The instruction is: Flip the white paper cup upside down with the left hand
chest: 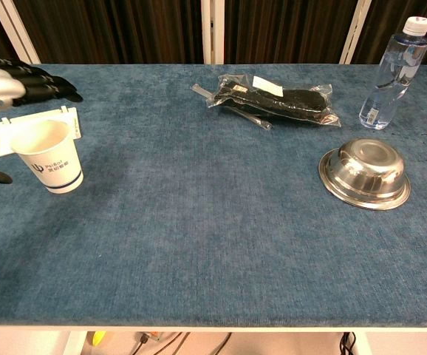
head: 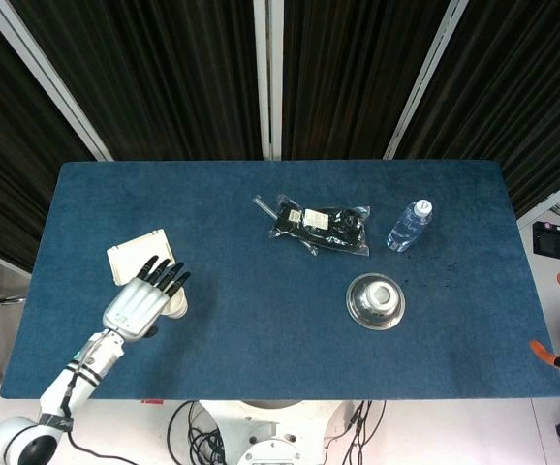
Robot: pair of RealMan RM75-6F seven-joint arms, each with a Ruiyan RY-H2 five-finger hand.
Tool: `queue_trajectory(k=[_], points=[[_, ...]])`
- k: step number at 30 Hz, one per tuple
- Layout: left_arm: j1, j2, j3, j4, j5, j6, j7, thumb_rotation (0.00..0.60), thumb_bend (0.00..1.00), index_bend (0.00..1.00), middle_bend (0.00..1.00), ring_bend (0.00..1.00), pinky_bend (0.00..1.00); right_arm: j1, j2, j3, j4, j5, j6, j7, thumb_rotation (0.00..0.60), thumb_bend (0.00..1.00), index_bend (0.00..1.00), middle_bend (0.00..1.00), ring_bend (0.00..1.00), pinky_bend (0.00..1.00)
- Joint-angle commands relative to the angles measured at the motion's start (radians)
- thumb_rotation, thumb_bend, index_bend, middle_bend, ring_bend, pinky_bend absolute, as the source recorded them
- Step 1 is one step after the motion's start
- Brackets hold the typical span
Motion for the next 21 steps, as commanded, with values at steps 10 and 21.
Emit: queue_trajectory(k=[10, 21], points=[[-0.114, -0.130, 0.030, 0.050, -0.239, 0.045, 0.315, 0.600, 0.01, 0.08, 0.03, 0.00, 0.01, -0.002, -0.008, 0.010, 0.013, 0.009, -0.021, -0.001, 0.600, 0.02, 0.00, 0.00, 0.00, 0.00], [-0.152, -0.133, 0.067, 0.029, -0.295, 0.094, 0.362, 0.600, 0.11, 0.25, 0.21, 0.00, 0.01, 0.004, -0.003, 0.011, 0.005, 0.029, -0.068, -0.011, 0.600, 0.03, 0.00, 0.00, 0.00, 0.00]])
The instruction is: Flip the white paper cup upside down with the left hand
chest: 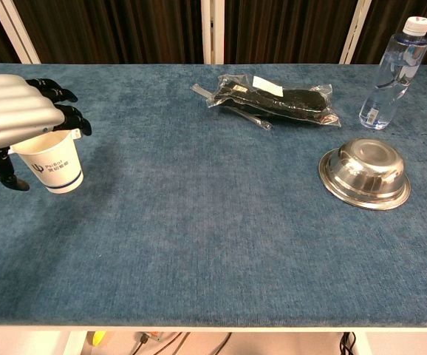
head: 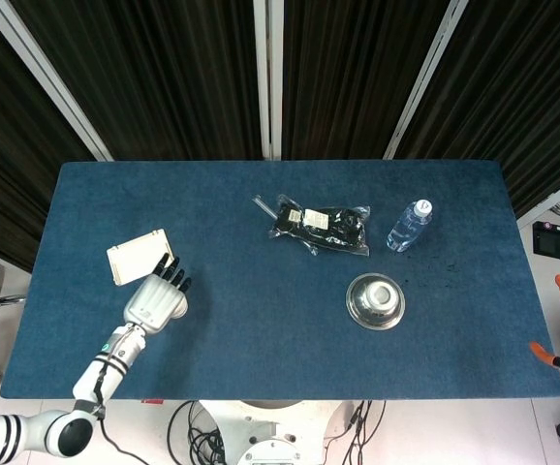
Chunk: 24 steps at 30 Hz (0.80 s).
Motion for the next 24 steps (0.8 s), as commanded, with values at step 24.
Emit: queue_trajectory(k=[24], points=[[0.056, -0.149, -0.044, 0.223, 0.349, 0.128, -0.792, 0.600, 0.20, 0.42, 0.40, 0.05, 0.01, 0.005, 0.010, 0.005, -0.016, 0.022, -0.048, -0.005, 0.600, 0.03, 0.00, 0.00, 0.00, 0.00]])
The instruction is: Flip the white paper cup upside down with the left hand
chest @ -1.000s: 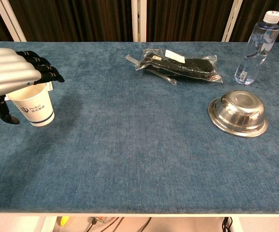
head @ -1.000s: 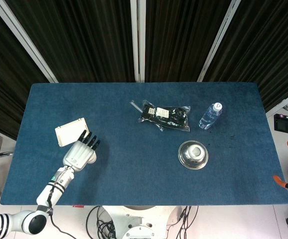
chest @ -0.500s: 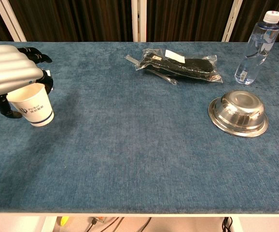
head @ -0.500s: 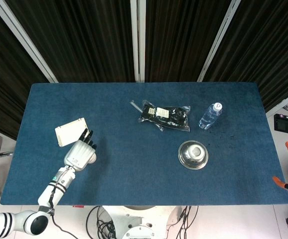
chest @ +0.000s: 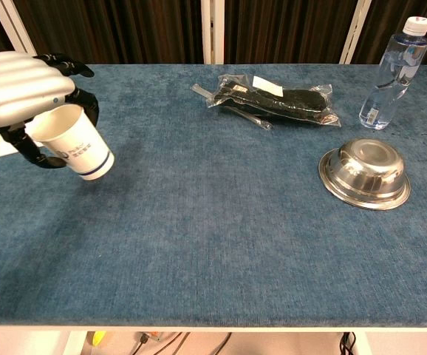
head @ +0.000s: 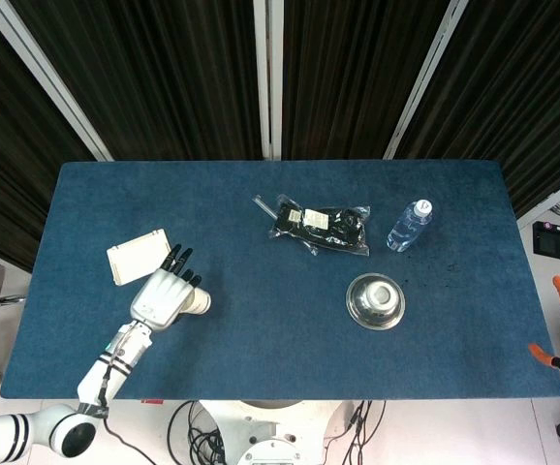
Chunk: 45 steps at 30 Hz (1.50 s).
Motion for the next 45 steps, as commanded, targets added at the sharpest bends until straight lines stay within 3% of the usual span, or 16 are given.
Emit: queue_trajectory(k=[1, 6, 13, 29, 37, 45], points=[[0.038, -0.103, -0.056, 0.142, 0.104, 0.034, -0.417, 0.600, 0.20, 0.42, 0.40, 0.05, 0.01, 0.001, 0.000, 0.000, 0.001, 0.000, -0.003, 0.003, 0.600, 0.03, 0.00, 0.00, 0.00, 0.00], [0.069, -0.181, -0.082, 0.232, 0.106, 0.024, -0.766, 0.600, 0.20, 0.41, 0.40, 0.05, 0.01, 0.002, 0.001, 0.000, 0.004, 0.002, -0.012, 0.012, 0.600, 0.03, 0.00, 0.00, 0.00, 0.00], [0.096, -0.252, -0.077, 0.345, 0.121, 0.010, -0.972, 0.600, 0.20, 0.39, 0.37, 0.03, 0.00, 0.009, 0.001, -0.006, 0.008, -0.003, -0.035, 0.026, 0.600, 0.03, 0.00, 0.00, 0.00, 0.00], [0.127, -0.349, -0.051, 0.527, 0.174, 0.015, -1.036, 0.600, 0.20, 0.35, 0.26, 0.00, 0.00, 0.004, 0.012, -0.011, -0.001, -0.017, -0.033, 0.054, 0.600, 0.03, 0.00, 0.00, 0.00, 0.00], [0.130, -0.340, -0.039, 0.547, 0.205, 0.009, -1.061, 0.600, 0.20, 0.16, 0.15, 0.00, 0.00, 0.006, 0.014, -0.011, -0.001, -0.015, -0.038, 0.057, 0.600, 0.03, 0.00, 0.00, 0.00, 0.00], [0.138, -0.305, -0.036, 0.531, 0.252, 0.061, -1.012, 0.600, 0.20, 0.14, 0.14, 0.00, 0.00, 0.003, 0.019, -0.008, -0.004, -0.013, -0.034, 0.063, 0.600, 0.03, 0.00, 0.00, 0.00, 0.00]])
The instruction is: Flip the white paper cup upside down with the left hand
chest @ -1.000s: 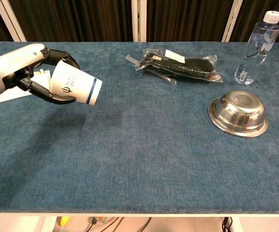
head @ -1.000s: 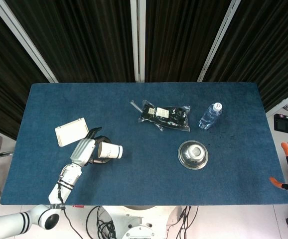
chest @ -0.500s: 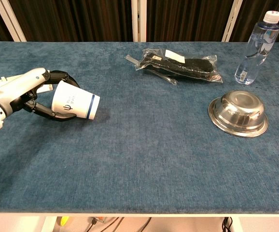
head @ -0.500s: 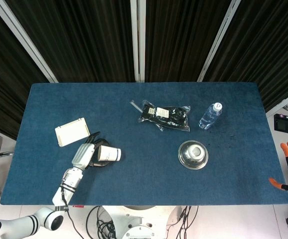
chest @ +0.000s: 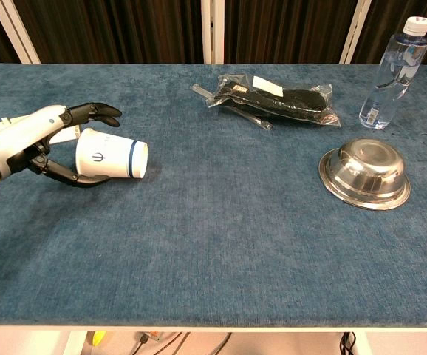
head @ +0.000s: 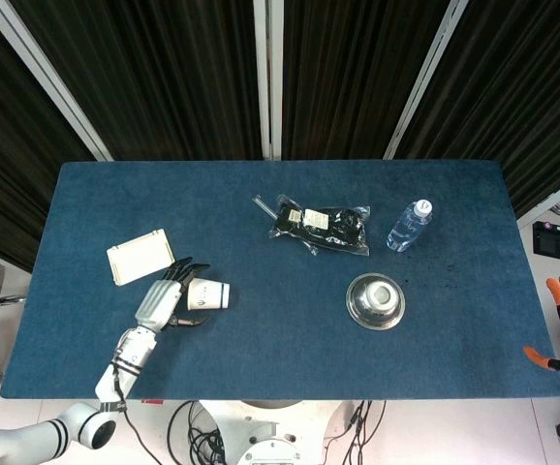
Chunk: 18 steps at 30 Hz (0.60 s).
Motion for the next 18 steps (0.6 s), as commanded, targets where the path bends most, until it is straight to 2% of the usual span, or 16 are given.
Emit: queue_trajectory(k=[1, 3, 5, 7, 9, 12, 15, 18], points=[[0.000, 0.031, -0.003, -0.033, 0.030, 0.034, 0.056, 0.600, 0.20, 0.14, 0.14, 0.00, 0.00, -0.001, 0.002, 0.002, -0.001, 0.001, 0.002, 0.002, 0.600, 0.03, 0.00, 0.00, 0.00, 0.00], [-0.011, 0.068, -0.008, -0.087, 0.046, 0.040, 0.136, 0.600, 0.20, 0.14, 0.14, 0.00, 0.00, -0.001, 0.002, 0.003, -0.001, 0.001, 0.003, 0.003, 0.600, 0.03, 0.00, 0.00, 0.00, 0.00], [-0.032, 0.144, -0.011, -0.202, 0.034, -0.007, 0.318, 0.600, 0.19, 0.14, 0.14, 0.00, 0.00, 0.001, 0.002, 0.003, -0.001, 0.000, 0.001, 0.003, 0.600, 0.03, 0.00, 0.00, 0.00, 0.00], [-0.054, 0.225, -0.023, -0.361, -0.030, -0.068, 0.597, 0.600, 0.17, 0.15, 0.13, 0.00, 0.00, 0.004, 0.001, 0.004, -0.002, 0.001, -0.003, 0.003, 0.600, 0.03, 0.00, 0.00, 0.00, 0.00], [-0.073, 0.269, -0.042, -0.506, -0.114, -0.094, 0.864, 0.600, 0.15, 0.14, 0.12, 0.00, 0.00, 0.007, 0.001, 0.006, -0.004, 0.001, -0.006, 0.004, 0.600, 0.03, 0.00, 0.00, 0.00, 0.00], [-0.103, 0.262, -0.065, -0.629, -0.244, -0.096, 1.131, 0.600, 0.14, 0.14, 0.12, 0.00, 0.00, 0.010, 0.003, 0.007, -0.009, -0.003, -0.006, 0.003, 0.600, 0.03, 0.00, 0.00, 0.00, 0.00], [-0.151, 0.222, -0.086, -0.651, -0.365, -0.085, 1.328, 0.600, 0.14, 0.14, 0.12, 0.00, 0.00, 0.009, 0.006, 0.006, -0.011, -0.007, -0.002, 0.005, 0.600, 0.03, 0.00, 0.00, 0.00, 0.00], [-0.202, 0.165, -0.092, -0.592, -0.402, -0.064, 1.464, 0.600, 0.14, 0.14, 0.12, 0.00, 0.00, 0.006, 0.008, 0.007, -0.006, -0.004, -0.001, 0.015, 0.600, 0.03, 0.00, 0.00, 0.00, 0.00]])
